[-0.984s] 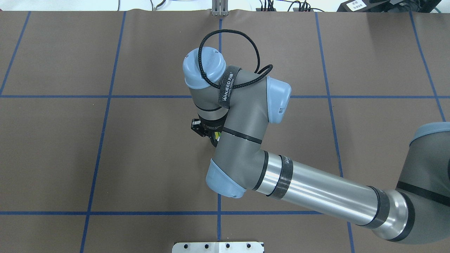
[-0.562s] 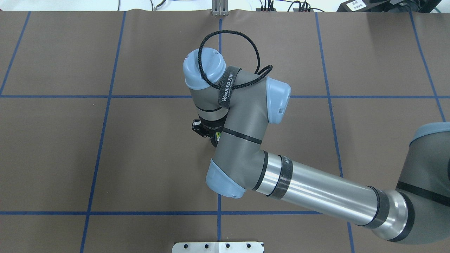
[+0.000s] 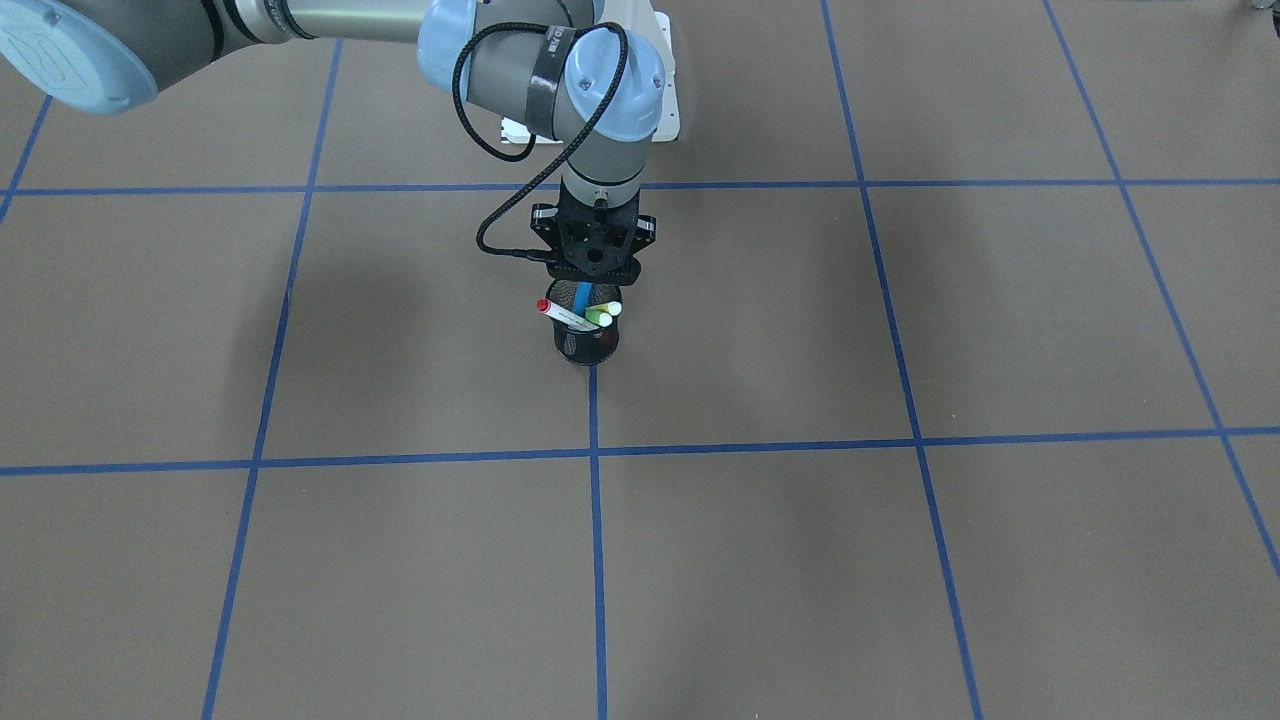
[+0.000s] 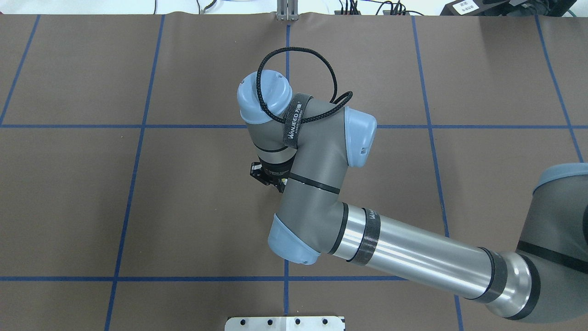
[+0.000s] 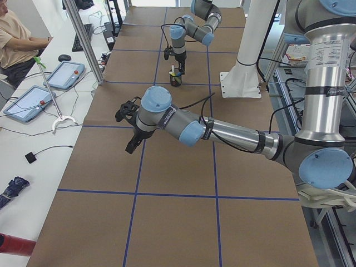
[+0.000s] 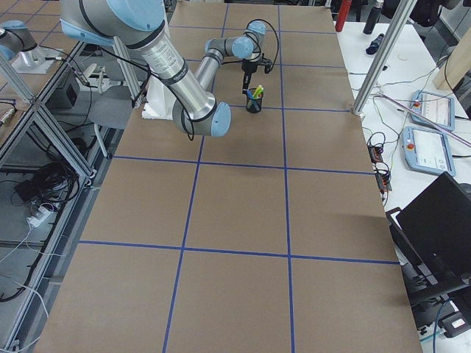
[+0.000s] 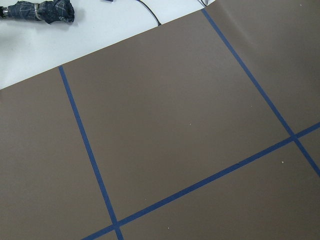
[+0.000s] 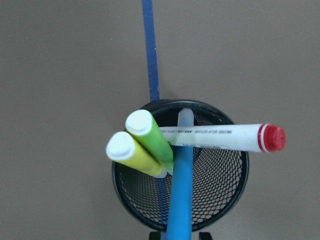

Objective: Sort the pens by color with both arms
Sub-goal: 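Lower the right gripper and grasp the blue highlighter in the cup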

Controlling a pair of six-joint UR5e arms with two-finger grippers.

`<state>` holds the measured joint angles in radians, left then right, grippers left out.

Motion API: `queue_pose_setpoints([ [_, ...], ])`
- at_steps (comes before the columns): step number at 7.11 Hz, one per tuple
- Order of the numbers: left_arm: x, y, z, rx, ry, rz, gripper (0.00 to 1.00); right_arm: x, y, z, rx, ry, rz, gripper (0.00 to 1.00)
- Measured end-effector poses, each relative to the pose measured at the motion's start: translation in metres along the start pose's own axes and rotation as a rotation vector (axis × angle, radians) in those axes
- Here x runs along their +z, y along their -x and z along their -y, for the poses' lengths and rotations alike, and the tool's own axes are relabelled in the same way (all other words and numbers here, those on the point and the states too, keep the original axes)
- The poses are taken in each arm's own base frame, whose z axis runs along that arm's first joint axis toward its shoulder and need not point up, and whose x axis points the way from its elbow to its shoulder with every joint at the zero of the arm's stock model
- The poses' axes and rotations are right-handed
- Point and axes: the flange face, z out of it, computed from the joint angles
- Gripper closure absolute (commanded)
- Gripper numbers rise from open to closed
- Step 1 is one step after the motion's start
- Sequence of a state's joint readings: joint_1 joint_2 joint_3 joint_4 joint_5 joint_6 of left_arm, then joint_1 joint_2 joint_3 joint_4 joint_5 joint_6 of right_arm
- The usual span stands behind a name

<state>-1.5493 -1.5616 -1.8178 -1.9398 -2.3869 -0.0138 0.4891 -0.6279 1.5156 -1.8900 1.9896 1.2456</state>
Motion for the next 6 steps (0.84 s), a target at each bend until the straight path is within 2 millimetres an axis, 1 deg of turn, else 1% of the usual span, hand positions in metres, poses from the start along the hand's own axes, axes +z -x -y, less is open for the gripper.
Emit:
queue_pose_setpoints([
  [1,0.0000,0.0000,0.0000,0.000,0.000,0.000,0.00,-0.0001,0.0001,-0.0014,-0.002,0.000,0.001,0.85],
  [3,0.0004,0.0004,-0.0002,-0.001,0.001,0.000,0.00,-0.0046,0.0004,-0.0033,-0.006,-0.003,0.009,0.85],
  [4,0.0005,0.0005,-0.0003,-0.001,0.001,0.000,0.00,-0.0066,0.0003,-0.0041,-0.007,-0.005,0.012,0.72],
  [5,0.0005,0.0006,-0.0003,-0.002,0.002,0.000,0.00,-0.0083,0.0002,-0.0047,-0.008,-0.006,0.015,0.35],
  [6,0.0005,0.0005,-0.0003,-0.001,0.001,0.000,0.00,-0.0099,0.0003,-0.0054,-0.009,-0.008,0.017,0.25],
])
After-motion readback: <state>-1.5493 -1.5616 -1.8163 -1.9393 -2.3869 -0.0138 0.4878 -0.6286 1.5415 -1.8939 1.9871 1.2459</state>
